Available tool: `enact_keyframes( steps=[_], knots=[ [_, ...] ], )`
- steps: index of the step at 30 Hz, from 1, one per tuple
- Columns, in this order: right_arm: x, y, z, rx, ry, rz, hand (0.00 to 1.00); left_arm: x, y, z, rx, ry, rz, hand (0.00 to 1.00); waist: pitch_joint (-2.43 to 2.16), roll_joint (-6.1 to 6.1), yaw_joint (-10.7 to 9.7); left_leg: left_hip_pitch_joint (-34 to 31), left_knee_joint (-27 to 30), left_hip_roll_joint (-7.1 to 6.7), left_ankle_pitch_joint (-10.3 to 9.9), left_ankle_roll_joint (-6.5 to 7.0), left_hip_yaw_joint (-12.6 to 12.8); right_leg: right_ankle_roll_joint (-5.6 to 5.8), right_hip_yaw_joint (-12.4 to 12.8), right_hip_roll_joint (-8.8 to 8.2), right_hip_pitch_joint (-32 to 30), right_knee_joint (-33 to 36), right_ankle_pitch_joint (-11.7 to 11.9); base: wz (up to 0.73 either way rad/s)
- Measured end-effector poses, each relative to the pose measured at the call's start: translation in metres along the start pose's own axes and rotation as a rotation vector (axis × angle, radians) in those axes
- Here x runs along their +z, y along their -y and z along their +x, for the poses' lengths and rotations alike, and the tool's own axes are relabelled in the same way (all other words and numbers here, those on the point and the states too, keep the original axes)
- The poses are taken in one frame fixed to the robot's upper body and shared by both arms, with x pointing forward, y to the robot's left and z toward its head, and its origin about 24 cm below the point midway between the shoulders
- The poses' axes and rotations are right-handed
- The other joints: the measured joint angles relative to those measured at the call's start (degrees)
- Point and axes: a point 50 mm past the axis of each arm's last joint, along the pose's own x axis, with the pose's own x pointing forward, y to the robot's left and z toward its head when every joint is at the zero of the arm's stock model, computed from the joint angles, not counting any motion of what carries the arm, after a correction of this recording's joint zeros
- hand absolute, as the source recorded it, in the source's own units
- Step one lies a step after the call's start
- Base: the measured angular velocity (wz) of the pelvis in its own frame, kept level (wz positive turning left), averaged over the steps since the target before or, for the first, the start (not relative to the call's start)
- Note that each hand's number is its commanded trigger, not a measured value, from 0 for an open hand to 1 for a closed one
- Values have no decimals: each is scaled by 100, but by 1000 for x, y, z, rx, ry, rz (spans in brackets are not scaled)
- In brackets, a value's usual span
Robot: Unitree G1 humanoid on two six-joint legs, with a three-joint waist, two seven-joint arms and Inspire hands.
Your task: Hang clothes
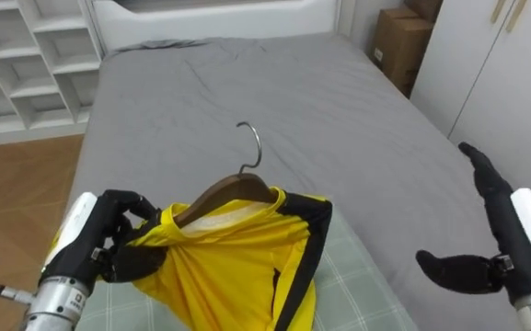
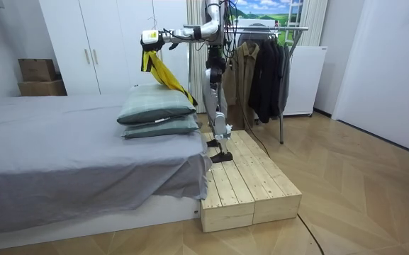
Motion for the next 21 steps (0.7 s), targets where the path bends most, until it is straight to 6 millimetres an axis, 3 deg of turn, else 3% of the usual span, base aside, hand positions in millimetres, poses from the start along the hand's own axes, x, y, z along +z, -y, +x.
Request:
enact_keyframes(
  steps=[7, 13, 16, 21],
  knots=[
    [15, 2, 17, 56, 69, 48, 0, 6, -1, 0, -11, 29, 73, 100, -5, -8, -18, -68, 28, 16, 0, -1, -39, 2, -154, -10, -17, -1, -2, 4],
    [16, -1, 17, 113, 73, 80, 0, 9, -1, 1, -14, 42, 77, 100, -14, -26, -28, -81, 28, 11, 0, 0, -56, 1, -185, -20, -19, 1, -1, 2],
    [18, -4, 19, 149, 85, 81, 0, 19, -4, 1, -3, 85, 80, 100, -45, -79, -12, -84, 29, 8, 0, -1, -59, 1, -186, -21, -21, 3, -2, 0],
    [27, -1, 21, 164, 126, 79, 0, 32, -7, 0, 9, 154, 82, 100, -48, -97, -10, -63, 34, 6, 1, 0, -63, -1, -186, -22, 0, 3, -1, 0]
  ],
)
